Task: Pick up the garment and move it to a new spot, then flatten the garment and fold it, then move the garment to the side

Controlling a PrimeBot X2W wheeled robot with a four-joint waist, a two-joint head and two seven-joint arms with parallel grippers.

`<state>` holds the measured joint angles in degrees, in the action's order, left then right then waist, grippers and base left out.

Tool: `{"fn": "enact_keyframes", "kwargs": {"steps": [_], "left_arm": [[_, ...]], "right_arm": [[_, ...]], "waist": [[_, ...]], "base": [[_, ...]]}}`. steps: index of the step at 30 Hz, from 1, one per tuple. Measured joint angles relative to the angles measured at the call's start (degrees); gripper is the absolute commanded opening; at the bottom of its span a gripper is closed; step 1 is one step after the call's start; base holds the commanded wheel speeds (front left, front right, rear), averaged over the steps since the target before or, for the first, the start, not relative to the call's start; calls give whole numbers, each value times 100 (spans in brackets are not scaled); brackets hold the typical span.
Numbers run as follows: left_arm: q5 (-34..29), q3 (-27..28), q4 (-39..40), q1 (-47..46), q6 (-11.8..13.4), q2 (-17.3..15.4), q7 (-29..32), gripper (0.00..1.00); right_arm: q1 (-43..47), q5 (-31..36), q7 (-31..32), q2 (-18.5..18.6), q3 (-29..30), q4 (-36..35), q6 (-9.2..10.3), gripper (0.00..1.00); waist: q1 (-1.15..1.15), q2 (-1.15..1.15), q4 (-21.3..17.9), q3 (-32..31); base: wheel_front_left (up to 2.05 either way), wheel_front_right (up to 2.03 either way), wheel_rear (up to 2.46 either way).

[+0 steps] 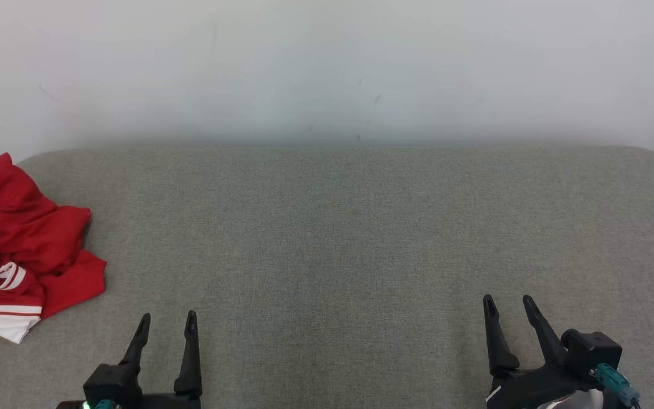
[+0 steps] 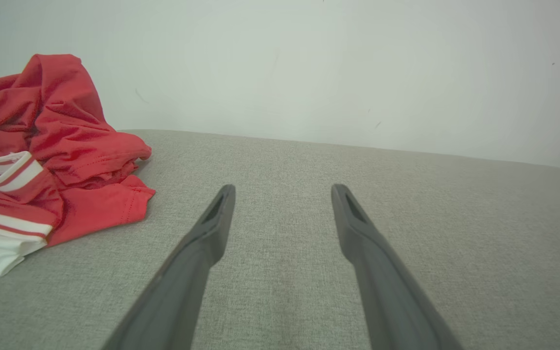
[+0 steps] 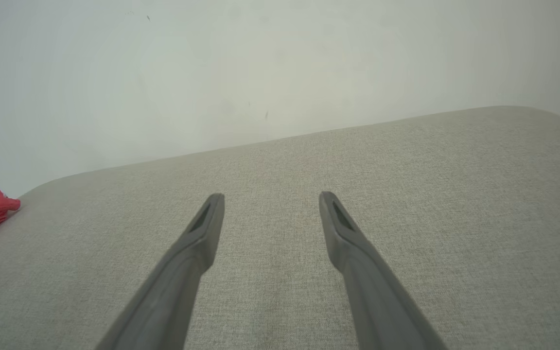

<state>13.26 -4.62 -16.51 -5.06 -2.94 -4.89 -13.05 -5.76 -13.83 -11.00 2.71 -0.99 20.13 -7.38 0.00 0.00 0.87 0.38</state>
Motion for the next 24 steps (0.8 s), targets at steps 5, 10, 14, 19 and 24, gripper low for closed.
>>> {"fn": "enact_keyframes", "kwargs": {"steps": [5, 10, 14, 19, 24], "left_arm": [[-157, 27, -35, -23, -4, 19, -45, 100], [-376, 40, -53, -71, -7, 36, -91, 100], [-537, 46, -55, -73, -7, 42, -109, 100], [-703, 52, -70, -75, -3, 49, -152, 100], [-829, 64, -104, -82, -4, 71, -200, 100]], "right_arm": [[-1, 171, -34, 1, -37, 5, 0, 100], [-2, 377, -81, 3, -78, 33, 0, 100], [-4, 512, -122, 4, -103, 44, 0, 100], [-6, 689, -166, 5, -135, 51, 0, 100], [-13, 822, -212, 7, -167, 65, 0, 100]], "waist": [[0, 0, 7, 7], [0, 0, 7, 10], [0, 0, 10, 12], [0, 0, 16, 18], [0, 0, 28, 31]], "base": [[0, 0, 0], [0, 0, 0], [0, 0, 0], [0, 0, 0], [0, 0, 0]]}}
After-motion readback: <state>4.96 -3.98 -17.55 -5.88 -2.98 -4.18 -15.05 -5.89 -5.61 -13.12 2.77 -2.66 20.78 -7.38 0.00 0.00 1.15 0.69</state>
